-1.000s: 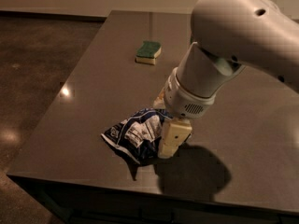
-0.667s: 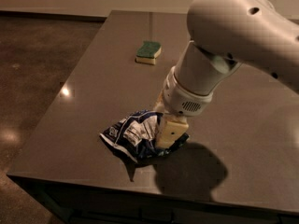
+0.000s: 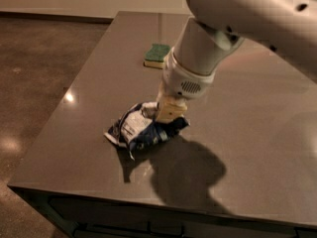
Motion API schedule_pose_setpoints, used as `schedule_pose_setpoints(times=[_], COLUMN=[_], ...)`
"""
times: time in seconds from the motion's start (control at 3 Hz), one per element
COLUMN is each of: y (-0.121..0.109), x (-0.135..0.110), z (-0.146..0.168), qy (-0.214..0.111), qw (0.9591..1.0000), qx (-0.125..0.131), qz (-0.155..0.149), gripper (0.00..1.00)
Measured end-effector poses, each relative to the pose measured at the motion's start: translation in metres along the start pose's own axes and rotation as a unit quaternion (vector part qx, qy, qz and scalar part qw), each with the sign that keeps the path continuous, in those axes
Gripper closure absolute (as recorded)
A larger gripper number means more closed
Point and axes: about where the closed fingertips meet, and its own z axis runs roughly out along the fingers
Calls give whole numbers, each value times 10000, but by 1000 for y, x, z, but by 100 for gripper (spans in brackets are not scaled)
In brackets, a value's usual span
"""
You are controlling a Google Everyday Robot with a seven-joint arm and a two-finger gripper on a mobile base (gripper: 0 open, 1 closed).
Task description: Move blue chip bag near sponge
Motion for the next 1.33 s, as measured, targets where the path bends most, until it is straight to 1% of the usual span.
schedule_pose_setpoints(times=[0.33, 0.67, 1.0, 1.33], y=[-30, -74, -127, -158], x=[-14, -25, -35, -29], z=[-1, 4, 7, 7], qy=[-71, -227, -390, -363], qw=[9999, 9990, 9965, 9948], qx=[79, 148, 323, 491], qz=[81, 356, 672, 817], gripper=[100, 100, 100, 100])
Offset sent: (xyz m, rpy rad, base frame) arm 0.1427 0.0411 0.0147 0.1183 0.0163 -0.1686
